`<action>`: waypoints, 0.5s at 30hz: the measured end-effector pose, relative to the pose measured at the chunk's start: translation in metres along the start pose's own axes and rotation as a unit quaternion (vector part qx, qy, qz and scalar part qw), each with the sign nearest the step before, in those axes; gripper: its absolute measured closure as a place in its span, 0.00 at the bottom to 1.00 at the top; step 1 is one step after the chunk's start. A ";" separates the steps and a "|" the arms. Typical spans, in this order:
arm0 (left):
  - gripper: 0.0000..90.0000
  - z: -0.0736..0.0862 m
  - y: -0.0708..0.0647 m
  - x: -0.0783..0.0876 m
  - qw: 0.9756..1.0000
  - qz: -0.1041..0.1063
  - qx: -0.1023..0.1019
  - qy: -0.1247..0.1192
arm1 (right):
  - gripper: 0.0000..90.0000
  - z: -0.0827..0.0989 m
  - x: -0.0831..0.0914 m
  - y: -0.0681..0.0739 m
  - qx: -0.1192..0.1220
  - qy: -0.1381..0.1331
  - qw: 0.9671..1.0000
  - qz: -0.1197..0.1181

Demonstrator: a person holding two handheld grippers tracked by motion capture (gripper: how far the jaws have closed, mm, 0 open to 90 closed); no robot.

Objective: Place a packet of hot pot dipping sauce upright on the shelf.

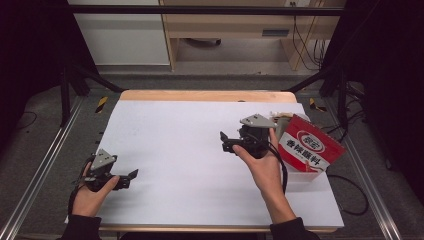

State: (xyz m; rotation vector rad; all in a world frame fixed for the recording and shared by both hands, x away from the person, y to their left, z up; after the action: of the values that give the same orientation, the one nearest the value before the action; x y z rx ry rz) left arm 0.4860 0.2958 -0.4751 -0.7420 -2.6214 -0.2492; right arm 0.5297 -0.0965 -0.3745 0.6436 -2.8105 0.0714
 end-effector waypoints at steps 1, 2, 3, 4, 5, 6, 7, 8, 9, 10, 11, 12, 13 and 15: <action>0.06 0.000 0.000 0.000 1.000 0.000 0.001 0.000 | 0.08 0.002 0.000 0.000 0.001 0.001 1.000 -0.001; 0.06 0.000 0.000 0.000 1.000 0.000 0.002 0.001 | 0.07 0.006 0.000 0.000 0.004 0.004 1.000 0.000; 0.06 0.000 -0.001 -0.001 1.000 0.001 0.001 0.001 | 0.07 0.009 0.001 0.000 0.005 0.006 1.000 0.000; 0.06 0.000 -0.001 -0.001 1.000 0.001 0.001 0.000 | 0.07 0.013 0.001 0.000 0.005 0.007 1.000 0.001; 0.06 0.000 -0.001 -0.001 1.000 0.001 0.001 0.000 | 0.07 0.015 0.001 0.000 0.003 0.009 1.000 0.001; 0.06 0.000 -0.001 -0.001 1.000 0.002 0.001 0.000 | 0.07 0.019 0.001 0.000 0.003 0.012 1.000 0.000; 0.06 0.000 -0.001 -0.001 1.000 0.002 0.000 0.001 | 0.07 0.021 0.001 0.000 0.003 0.013 1.000 -0.001; 0.06 0.000 -0.001 -0.001 1.000 0.001 0.000 0.001 | 0.07 0.025 0.001 0.000 0.004 0.015 1.000 0.000; 0.06 0.000 -0.001 -0.001 1.000 0.001 0.000 0.001 | 0.07 0.028 0.001 0.000 0.004 0.017 1.000 0.001; 0.06 0.000 -0.001 -0.001 1.000 0.001 -0.001 0.001 | 0.07 0.031 0.001 0.000 0.002 0.019 1.000 0.000; 0.06 0.000 -0.002 -0.001 1.000 0.001 -0.001 0.001 | 0.07 0.034 0.001 0.001 0.001 0.022 1.000 -0.001; 0.06 0.000 -0.002 -0.001 1.000 0.001 -0.001 0.001 | 0.07 0.039 0.001 0.001 0.002 0.027 1.000 -0.003; 0.06 0.000 -0.002 -0.001 1.000 0.001 -0.001 0.001 | 0.07 0.041 0.001 0.002 0.002 0.029 1.000 -0.003; 0.06 0.000 -0.002 -0.001 1.000 0.002 -0.001 0.001 | 0.07 0.047 0.001 0.002 0.001 0.033 0.999 -0.005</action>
State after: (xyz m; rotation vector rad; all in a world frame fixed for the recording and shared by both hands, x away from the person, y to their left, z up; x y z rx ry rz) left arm 0.4858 0.2939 -0.4757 -0.7461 -2.6174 -0.2522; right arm 0.5171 -0.0998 -0.4200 0.6432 -2.7437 0.0932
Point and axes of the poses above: each handheld gripper's, and its own axes: x roughly backward along the jaws, z roughly out of its underside, y roughly to its left, the point moved 5 cm from there along -x, roughly forward along the jaws, and after that the axes turned 11 degrees about -y, right-handed, at the moved point
